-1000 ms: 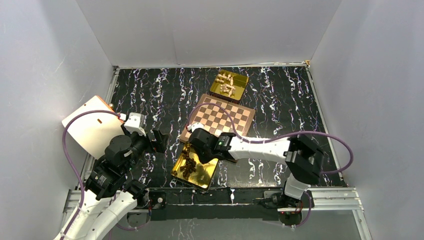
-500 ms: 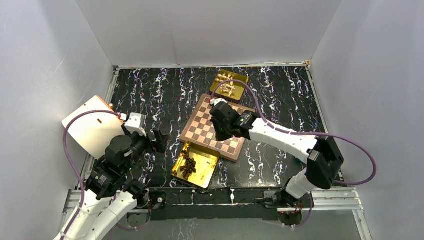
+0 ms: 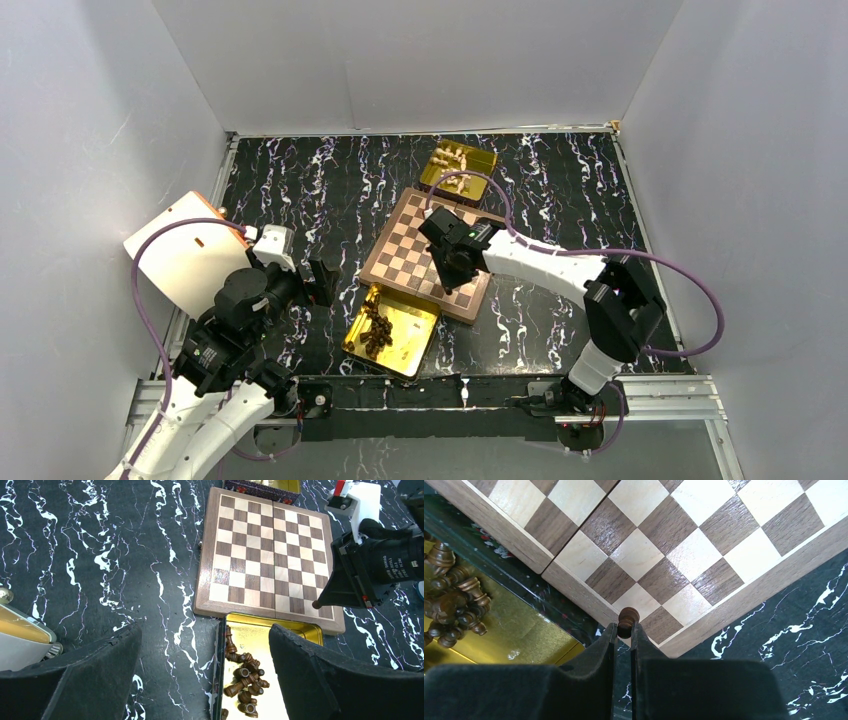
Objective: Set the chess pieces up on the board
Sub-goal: Place the chess piece on the chessboard.
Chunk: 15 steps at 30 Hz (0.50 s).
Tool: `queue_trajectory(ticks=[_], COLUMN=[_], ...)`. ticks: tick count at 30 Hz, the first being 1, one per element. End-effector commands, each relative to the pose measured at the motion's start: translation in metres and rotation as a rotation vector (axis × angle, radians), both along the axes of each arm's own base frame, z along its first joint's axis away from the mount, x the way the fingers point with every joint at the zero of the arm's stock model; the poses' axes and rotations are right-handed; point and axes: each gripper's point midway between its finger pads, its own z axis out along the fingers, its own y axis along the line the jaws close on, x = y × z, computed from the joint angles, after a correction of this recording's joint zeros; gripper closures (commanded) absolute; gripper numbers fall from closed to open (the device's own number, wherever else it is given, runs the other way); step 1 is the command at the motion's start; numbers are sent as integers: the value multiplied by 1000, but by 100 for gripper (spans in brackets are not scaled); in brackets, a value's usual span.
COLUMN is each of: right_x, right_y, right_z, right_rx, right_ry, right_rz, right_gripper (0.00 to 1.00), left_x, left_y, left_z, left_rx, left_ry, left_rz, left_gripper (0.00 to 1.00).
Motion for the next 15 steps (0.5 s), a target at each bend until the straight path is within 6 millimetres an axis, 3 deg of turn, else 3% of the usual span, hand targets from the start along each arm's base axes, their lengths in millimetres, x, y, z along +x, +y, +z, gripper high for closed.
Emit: queue_trajectory(ticks=[1, 15], right_x=[2, -3], right_y=[-5, -3], right_z=[-5, -15], right_rx=[-27, 8], right_ry=[10, 23], right_rz=[-30, -60], right_gripper=[86, 86], left_x=[1, 1], left_y=[1, 1], left_z=[2, 3], left_rx=[2, -1], left_ry=[-13, -14], left_rz=[1, 0], left_gripper=[5, 5])
